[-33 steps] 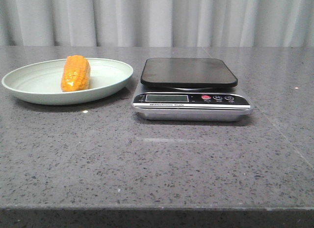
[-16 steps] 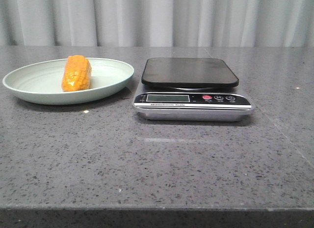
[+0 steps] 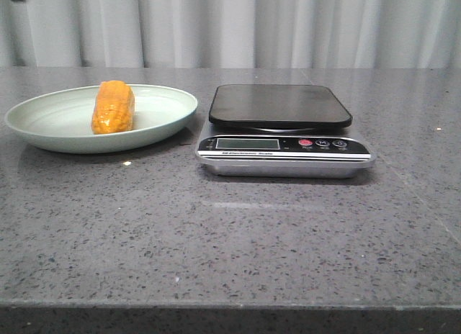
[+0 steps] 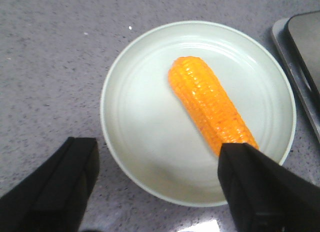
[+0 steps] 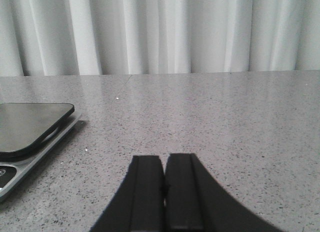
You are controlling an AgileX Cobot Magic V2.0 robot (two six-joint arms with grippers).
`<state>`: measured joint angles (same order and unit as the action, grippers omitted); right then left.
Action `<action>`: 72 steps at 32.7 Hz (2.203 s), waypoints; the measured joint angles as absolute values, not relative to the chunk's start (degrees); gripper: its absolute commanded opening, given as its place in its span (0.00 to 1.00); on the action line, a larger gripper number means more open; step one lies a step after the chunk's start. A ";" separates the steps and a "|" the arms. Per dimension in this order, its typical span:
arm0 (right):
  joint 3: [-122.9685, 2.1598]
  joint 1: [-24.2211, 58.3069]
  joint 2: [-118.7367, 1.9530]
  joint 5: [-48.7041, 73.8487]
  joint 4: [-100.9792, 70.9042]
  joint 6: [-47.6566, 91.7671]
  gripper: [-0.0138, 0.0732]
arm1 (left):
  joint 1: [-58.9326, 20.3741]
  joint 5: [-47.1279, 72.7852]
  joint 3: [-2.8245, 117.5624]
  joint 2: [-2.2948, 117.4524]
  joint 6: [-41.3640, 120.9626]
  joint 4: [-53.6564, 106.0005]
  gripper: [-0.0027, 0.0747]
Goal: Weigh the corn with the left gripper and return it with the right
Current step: 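Lower the left gripper over the corn cob and close on it, then lift the corn cob with the left gripper and carry it over the scale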
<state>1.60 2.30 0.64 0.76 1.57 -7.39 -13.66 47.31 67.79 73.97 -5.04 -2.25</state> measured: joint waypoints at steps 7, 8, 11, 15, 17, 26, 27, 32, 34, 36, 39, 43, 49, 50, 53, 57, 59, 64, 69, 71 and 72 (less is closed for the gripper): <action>1.60 2.30 0.64 0.76 1.57 -7.39 0.33 | -17.08 51.35 77.94 88.10 -10.51 -2.25 0.76; 1.60 2.30 0.64 0.76 1.57 -7.39 0.33 | -17.41 51.98 78.95 89.86 -11.70 -2.25 0.76; 1.60 2.30 0.64 0.76 1.57 -7.39 0.33 | -17.96 53.50 81.47 93.40 -14.97 -2.12 0.76; 1.60 2.30 0.64 0.76 1.57 -7.39 0.33 | -18.20 54.78 82.40 96.80 -18.11 -1.48 0.75; 1.60 2.30 0.64 0.76 1.57 -7.39 0.33 | -18.35 55.16 82.40 97.81 -19.04 -1.48 0.75; 1.60 2.30 0.64 0.76 1.57 -7.39 0.33 | -18.35 56.18 82.53 101.39 -21.90 -1.22 0.56; 1.60 2.30 0.64 0.76 1.57 -7.39 0.33 | -18.35 56.18 82.53 101.54 -21.90 -1.22 0.52; 1.60 2.30 0.64 0.76 1.57 -7.39 0.33 | -18.35 56.18 82.65 101.78 -21.94 -1.22 0.26; 1.60 2.30 0.64 0.76 1.57 -7.39 0.33 | -18.35 56.31 83.18 101.78 -21.94 -1.22 0.21; 1.60 2.30 0.64 0.76 1.57 -7.39 0.33 | -18.45 56.33 83.99 101.78 -21.94 -1.22 0.20; 1.60 2.30 0.64 0.76 1.57 -7.39 0.33 | -19.43 56.44 86.48 101.78 -21.94 -1.21 0.20; 1.60 2.30 0.64 0.76 1.57 -7.39 0.33 | -22.35 55.67 89.90 101.78 -21.94 -1.20 0.20; 1.60 2.30 0.64 0.76 1.57 -7.39 0.33 | -28.42 52.75 94.84 102.92 -21.94 -0.97 0.20; 1.60 2.30 0.64 0.76 1.57 -7.39 0.33 | -29.31 52.76 95.93 103.80 -21.94 -0.82 0.20; 1.60 2.30 0.64 0.76 1.57 -7.39 0.33 | -31.49 54.21 99.37 106.52 -21.94 -0.39 0.20; 1.60 2.30 0.64 0.76 1.57 -7.39 0.33 | -34.31 57.99 105.58 111.38 -21.94 0.00 0.22; 1.60 2.30 0.64 0.76 1.57 -7.39 0.33 | -35.49 59.75 108.47 113.64 -21.94 0.00 0.24; 1.60 2.30 0.64 0.76 1.57 -7.39 0.33 | -37.63 62.78 114.26 117.73 -21.94 0.42 0.40; 1.60 2.30 0.64 0.76 1.57 -7.39 0.33 | -38.01 65.34 116.53 119.79 -21.94 0.56 0.61; 1.60 2.30 0.64 0.76 1.57 -7.39 0.33 | -38.01 65.91 116.92 120.18 -21.94 0.56 0.66; 1.60 2.30 0.64 0.76 1.57 -7.39 0.33 | -38.01 66.05 117.07 120.26 -21.94 0.56 0.68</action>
<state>1.60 2.30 0.64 0.76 1.57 -7.39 -38.01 66.05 117.07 120.26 -21.94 0.56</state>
